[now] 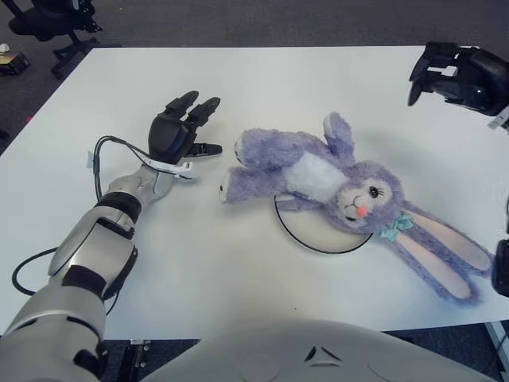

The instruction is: Put the doll into the plate.

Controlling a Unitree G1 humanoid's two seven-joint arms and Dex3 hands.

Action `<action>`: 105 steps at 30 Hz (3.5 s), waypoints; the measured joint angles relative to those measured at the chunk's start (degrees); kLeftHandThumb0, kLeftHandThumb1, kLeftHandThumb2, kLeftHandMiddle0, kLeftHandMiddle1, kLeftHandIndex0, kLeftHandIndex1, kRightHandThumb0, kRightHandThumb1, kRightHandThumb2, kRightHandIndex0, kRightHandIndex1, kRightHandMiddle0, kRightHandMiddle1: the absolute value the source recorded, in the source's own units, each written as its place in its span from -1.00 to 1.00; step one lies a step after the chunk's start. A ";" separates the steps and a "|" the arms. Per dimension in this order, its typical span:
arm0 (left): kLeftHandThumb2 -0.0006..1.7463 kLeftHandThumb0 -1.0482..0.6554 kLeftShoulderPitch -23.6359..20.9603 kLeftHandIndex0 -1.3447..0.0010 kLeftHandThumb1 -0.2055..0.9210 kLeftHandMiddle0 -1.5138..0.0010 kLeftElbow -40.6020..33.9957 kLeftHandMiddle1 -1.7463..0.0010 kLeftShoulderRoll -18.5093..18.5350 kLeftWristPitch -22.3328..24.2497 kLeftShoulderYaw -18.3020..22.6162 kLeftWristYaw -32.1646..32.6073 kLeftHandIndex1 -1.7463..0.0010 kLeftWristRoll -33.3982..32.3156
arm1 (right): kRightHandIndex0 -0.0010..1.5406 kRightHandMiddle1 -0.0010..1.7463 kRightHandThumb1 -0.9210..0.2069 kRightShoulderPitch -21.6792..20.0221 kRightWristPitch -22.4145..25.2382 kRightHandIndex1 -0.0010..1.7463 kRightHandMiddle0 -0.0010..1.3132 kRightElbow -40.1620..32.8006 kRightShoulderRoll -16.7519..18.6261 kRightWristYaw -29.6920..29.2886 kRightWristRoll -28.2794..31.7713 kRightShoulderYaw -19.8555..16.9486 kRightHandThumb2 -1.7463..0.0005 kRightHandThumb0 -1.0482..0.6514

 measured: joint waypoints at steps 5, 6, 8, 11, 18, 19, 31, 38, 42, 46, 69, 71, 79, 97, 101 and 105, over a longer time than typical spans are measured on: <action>-0.71 -0.09 1.34 0.28 1.00 0.16 0.83 0.98 -1.72 -5.40 5.45 -10.94 0.83 -10.17 | -0.44 0.61 -0.99 0.01 0.01 0.63 -0.34 0.23 1.29 -6.68 -4.24 0.80 0.69 0.23; -0.70 -0.10 1.66 0.28 1.00 0.16 0.89 0.98 -2.11 -6.11 6.59 -13.32 0.82 -12.30 | -0.44 0.61 -1.00 0.01 -0.01 0.63 -0.34 0.39 1.64 -7.74 -4.81 0.89 0.69 0.23; -0.69 -0.15 2.31 0.27 1.00 0.14 0.94 0.97 -3.03 -7.10 8.80 -18.38 0.81 -16.94 | -0.43 0.60 -1.00 0.02 -0.43 0.63 -0.34 0.87 2.49 -9.66 -5.92 1.05 0.69 0.23; -0.68 -0.21 3.12 0.30 1.00 0.08 0.54 0.89 -4.83 -7.53 12.03 -25.83 0.73 -23.46 | -0.43 0.60 -1.00 0.02 -2.21 0.62 -0.33 2.29 3.98 -12.21 -7.03 1.28 0.70 0.23; -0.68 0.05 4.86 0.53 1.00 0.24 -5.19 -0.13 -8.95 -5.84 19.99 -41.88 -0.27 -38.98 | -0.41 0.59 -1.00 0.13 -13.29 0.60 -0.32 9.08 10.24 -20.88 -9.96 1.30 0.71 0.23; -0.68 0.08 5.39 0.55 1.00 0.25 -6.57 -0.21 -9.82 -5.04 21.28 -43.50 -0.36 -41.17 | -0.41 0.59 -1.00 0.13 -15.33 0.60 -0.32 10.42 11.34 -22.31 -10.34 1.24 0.71 0.23; -0.67 0.22 9.56 0.57 1.00 0.28 -15.98 -0.48 -15.92 2.35 31.81 -58.60 -0.75 -56.45 | -0.44 0.62 -1.00 -0.29 -27.73 0.63 -0.36 20.18 18.92 -32.03 -14.50 2.22 0.68 0.23; -0.67 0.22 12.40 0.53 1.00 0.31 -21.66 -0.60 -17.29 5.51 34.95 -62.16 -0.65 -58.75 | -0.44 0.62 -1.00 -1.92 -30.67 0.64 -0.36 24.99 19.19 -33.61 -15.09 2.34 0.68 0.23; -0.67 0.22 13.85 0.52 1.00 0.32 -24.78 -0.63 -18.03 7.23 35.91 -62.40 -0.63 -58.77 | -0.44 0.62 -1.00 -2.18 -30.47 0.64 -0.36 26.09 19.16 -33.92 -15.13 2.38 0.68 0.23; -0.66 0.22 15.18 0.52 1.00 0.33 -27.65 -0.65 -19.11 9.04 36.63 -62.39 -0.61 -58.70 | -0.46 0.64 -1.00 -2.20 -28.55 0.65 -0.38 26.20 19.04 -33.59 -15.17 2.82 0.67 0.23; -0.65 0.22 18.81 0.51 1.00 0.36 -37.10 -0.68 -24.15 17.72 38.05 -60.29 -0.61 -57.80 | -0.49 0.67 -1.00 -0.40 -20.13 0.68 -0.41 22.41 18.48 -30.40 -15.69 5.15 0.65 0.23; -0.65 0.22 18.83 0.51 1.00 0.36 -37.22 -0.68 -24.33 18.01 38.07 -59.99 -0.61 -57.53 | -0.49 0.67 -1.00 -0.33 -19.35 0.68 -0.41 22.04 18.47 -29.95 -15.66 5.16 0.65 0.23; -0.65 0.22 19.04 0.51 1.00 0.36 -38.34 -0.68 -25.37 18.74 38.07 -58.91 -0.61 -56.66 | -0.49 0.67 -1.00 -0.12 -17.06 0.68 -0.41 19.85 18.47 -28.61 -15.56 5.19 0.64 0.23; -0.66 0.22 19.63 0.50 1.00 0.36 -40.40 -0.68 -27.71 19.71 37.71 -56.52 -0.60 -54.30 | -0.50 0.68 -1.00 -0.07 -15.01 0.69 -0.42 17.88 19.43 -27.99 -15.66 6.65 0.64 0.23; -0.67 0.22 19.79 0.49 1.00 0.35 -41.04 -0.67 -28.35 19.91 37.56 -56.03 -0.60 -54.05 | -0.50 0.68 -1.00 -0.11 -15.01 0.69 -0.43 17.89 20.52 -28.75 -15.92 7.03 0.64 0.23; -0.67 0.23 19.89 0.49 1.00 0.34 -41.53 -0.66 -28.91 20.34 37.26 -55.51 -0.59 -53.59 | -0.50 0.68 -1.00 -0.16 -15.01 0.69 -0.43 17.89 21.59 -29.99 -16.79 7.54 0.64 0.23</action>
